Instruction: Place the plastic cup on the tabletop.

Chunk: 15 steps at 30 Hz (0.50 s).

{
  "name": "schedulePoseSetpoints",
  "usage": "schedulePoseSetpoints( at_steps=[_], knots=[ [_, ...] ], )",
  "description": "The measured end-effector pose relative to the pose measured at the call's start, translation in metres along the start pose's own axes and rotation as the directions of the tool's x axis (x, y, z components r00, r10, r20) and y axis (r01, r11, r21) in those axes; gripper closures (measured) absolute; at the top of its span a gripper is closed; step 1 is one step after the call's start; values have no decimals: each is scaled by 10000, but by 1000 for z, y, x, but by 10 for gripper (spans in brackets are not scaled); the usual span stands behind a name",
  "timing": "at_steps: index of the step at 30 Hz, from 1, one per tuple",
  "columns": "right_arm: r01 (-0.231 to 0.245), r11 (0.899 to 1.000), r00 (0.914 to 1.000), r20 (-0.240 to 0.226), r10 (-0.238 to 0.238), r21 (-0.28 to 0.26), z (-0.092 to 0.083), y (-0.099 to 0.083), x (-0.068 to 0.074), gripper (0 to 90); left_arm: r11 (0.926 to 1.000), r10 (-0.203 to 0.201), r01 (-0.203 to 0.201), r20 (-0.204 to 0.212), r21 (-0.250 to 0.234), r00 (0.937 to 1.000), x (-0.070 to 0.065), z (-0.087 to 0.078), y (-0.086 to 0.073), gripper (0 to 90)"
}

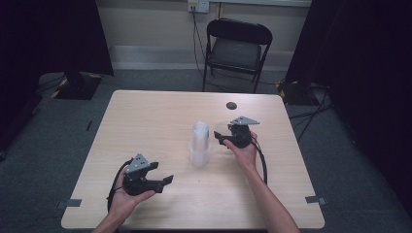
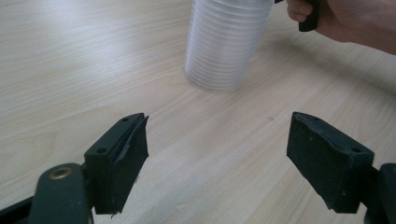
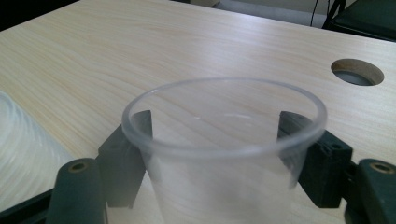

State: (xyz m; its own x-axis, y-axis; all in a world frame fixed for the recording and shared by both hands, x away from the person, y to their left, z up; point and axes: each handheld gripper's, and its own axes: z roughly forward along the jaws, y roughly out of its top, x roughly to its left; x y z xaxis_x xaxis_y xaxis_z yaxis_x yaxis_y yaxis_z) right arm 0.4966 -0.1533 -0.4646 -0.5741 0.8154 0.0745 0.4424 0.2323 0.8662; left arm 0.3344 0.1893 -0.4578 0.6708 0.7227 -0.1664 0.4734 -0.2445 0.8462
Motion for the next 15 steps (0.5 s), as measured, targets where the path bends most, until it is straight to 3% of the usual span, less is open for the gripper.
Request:
schedulePoseSetpoints(
  at_steps=[15],
  knots=[
    [23,9998,10000,52,-24,200,-10,-6,-3,295,10000,-2,2,4,14,10000,0,0,0,204]
  ],
)
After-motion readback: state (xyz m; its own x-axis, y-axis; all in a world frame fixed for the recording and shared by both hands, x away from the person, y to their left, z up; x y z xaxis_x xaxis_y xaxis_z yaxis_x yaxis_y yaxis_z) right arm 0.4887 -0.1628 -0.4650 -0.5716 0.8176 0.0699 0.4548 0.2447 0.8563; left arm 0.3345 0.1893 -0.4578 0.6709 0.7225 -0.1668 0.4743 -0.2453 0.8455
